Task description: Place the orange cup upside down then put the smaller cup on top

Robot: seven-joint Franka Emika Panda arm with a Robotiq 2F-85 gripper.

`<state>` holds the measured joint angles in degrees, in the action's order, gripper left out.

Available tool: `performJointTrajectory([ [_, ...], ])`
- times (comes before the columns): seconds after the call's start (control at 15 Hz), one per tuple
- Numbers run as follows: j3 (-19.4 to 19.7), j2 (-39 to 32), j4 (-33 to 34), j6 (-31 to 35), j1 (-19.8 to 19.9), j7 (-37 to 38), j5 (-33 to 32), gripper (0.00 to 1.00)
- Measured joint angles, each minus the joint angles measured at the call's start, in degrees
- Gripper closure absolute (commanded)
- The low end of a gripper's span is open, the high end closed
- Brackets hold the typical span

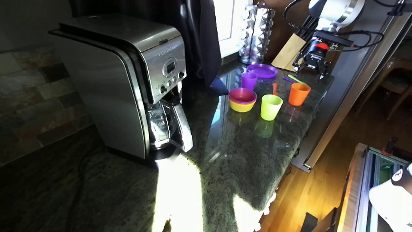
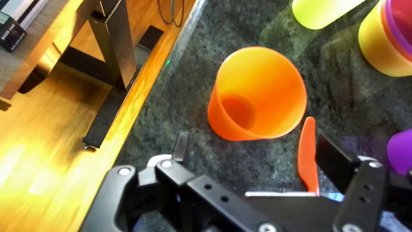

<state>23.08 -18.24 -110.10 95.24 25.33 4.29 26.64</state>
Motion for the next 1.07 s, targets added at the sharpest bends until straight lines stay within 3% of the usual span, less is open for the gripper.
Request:
performJointTrajectory([
  [0.47, -1.76, -8.13, 6.26, -4.25, 2.14, 3.58, 6.28, 0.00],
  [1.07, -2.10, -14.06, 11.60, -11.92, 2.25, 8.84, 2.89, 0.00],
])
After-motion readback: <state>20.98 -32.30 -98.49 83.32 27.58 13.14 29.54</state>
